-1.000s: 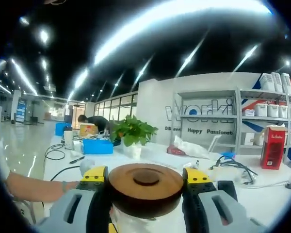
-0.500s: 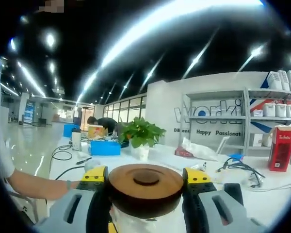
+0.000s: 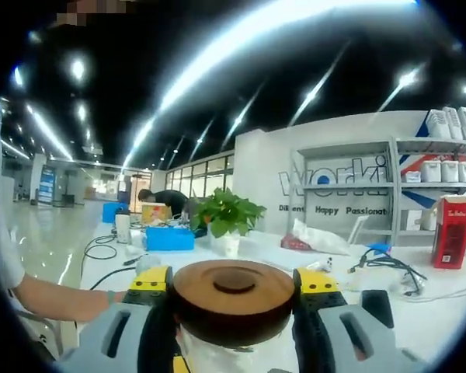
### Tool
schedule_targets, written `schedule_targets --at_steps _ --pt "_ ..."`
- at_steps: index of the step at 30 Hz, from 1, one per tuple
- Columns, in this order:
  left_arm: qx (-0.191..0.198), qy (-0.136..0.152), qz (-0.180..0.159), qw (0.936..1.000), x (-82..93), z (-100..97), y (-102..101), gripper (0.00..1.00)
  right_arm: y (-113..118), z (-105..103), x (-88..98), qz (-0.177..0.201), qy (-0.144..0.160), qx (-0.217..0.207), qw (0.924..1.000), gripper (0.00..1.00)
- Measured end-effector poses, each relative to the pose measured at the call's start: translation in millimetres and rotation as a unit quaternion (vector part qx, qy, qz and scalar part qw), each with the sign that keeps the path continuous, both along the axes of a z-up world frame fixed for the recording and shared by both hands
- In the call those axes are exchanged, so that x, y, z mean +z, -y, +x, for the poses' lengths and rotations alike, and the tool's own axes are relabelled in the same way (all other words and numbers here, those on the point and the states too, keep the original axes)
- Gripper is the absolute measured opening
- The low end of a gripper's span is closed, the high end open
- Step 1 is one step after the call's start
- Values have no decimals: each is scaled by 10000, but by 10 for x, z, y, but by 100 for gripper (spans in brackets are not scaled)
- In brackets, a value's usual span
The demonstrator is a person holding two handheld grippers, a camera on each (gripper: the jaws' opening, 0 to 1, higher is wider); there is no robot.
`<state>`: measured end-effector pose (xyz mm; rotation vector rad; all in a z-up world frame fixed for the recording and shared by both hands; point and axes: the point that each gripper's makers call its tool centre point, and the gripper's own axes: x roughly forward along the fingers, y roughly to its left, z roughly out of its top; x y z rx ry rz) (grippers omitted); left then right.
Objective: Clamp the coffee can twist off the lid put the lid on the table pick up the lid cover the can tighten the lid
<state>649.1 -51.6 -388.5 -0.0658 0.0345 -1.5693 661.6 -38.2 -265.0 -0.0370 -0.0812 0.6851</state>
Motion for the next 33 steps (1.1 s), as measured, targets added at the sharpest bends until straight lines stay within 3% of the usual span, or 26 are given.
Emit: schedule_targets --at_steps 13,21,33 --pt "23 51 -74 10000 37 -62 9 45 15 18 59 144 60 -80 9998 64" --pt "178 45 -187 9997 85 -35 -63 49 27 -10 112 248 110 -35 9996 63" --pt "640 126 -356 9972 262 21 -326 44 195 -108 388 595 435 16 9973 61"
